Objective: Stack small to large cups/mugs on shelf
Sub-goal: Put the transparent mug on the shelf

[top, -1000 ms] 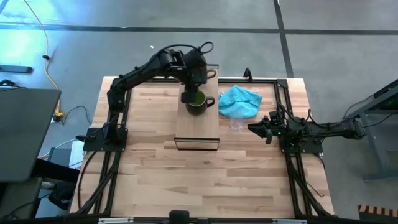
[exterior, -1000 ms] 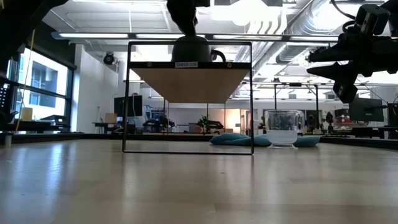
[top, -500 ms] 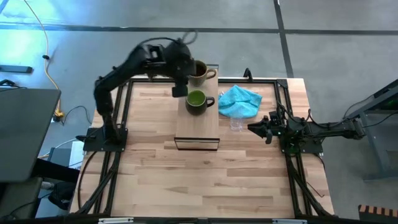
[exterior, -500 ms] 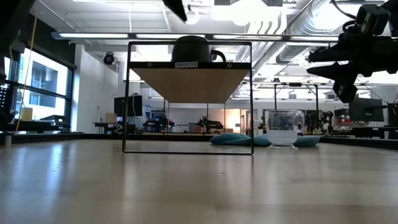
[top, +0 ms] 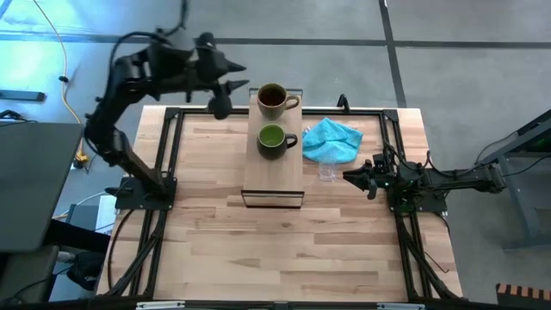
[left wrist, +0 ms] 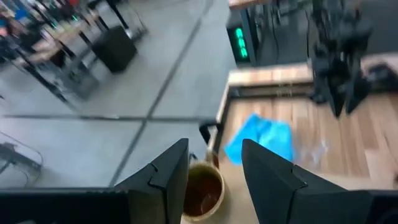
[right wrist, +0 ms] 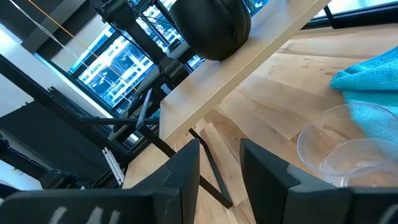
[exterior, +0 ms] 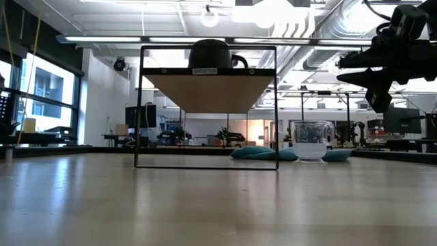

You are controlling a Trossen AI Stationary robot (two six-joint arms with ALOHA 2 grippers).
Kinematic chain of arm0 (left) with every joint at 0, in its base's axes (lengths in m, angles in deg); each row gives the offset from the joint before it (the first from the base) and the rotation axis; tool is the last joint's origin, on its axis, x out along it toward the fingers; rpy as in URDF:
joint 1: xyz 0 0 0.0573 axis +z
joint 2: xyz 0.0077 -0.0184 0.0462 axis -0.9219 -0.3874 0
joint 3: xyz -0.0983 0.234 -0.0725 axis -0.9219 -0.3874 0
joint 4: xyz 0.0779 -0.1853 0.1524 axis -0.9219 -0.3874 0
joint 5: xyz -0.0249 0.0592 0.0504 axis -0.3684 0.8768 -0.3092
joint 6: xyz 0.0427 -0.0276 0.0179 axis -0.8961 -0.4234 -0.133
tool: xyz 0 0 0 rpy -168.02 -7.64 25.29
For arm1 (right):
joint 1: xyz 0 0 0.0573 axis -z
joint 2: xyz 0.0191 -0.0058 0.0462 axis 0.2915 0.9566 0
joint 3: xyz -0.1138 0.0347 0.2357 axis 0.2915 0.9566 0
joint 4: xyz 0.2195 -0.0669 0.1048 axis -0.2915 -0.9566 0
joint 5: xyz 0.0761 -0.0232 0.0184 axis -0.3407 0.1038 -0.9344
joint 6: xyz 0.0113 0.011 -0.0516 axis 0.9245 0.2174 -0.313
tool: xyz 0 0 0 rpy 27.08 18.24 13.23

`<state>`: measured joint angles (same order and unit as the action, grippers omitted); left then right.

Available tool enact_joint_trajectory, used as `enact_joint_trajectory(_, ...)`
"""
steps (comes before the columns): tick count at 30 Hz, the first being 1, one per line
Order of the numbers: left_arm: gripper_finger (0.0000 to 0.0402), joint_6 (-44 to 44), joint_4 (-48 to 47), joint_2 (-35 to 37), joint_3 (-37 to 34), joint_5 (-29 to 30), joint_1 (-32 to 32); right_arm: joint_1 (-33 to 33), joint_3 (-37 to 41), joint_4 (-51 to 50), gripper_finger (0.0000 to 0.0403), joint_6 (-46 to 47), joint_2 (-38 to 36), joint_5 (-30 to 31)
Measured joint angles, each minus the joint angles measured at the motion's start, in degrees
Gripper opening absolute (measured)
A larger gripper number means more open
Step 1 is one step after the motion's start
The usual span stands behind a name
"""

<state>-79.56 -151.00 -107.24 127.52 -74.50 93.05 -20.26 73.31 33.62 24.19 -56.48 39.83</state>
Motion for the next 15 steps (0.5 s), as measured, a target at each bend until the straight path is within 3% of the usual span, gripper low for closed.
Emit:
enact_joint_trajectory(9, 0.0138, 4.74, 0.77, 5.13, -0.04, -2.49, 0.0, 0.0, 0.0, 0.02, 0.0106, 0.92, 0.0, 0.04)
enact_joint_trajectory(15, 0.0138, 12.84, 0.65, 7.93, -0.04, -5.43, 0.0, 0.0, 0.0, 0.02, 0.0106, 0.53, 0.0, 0.07)
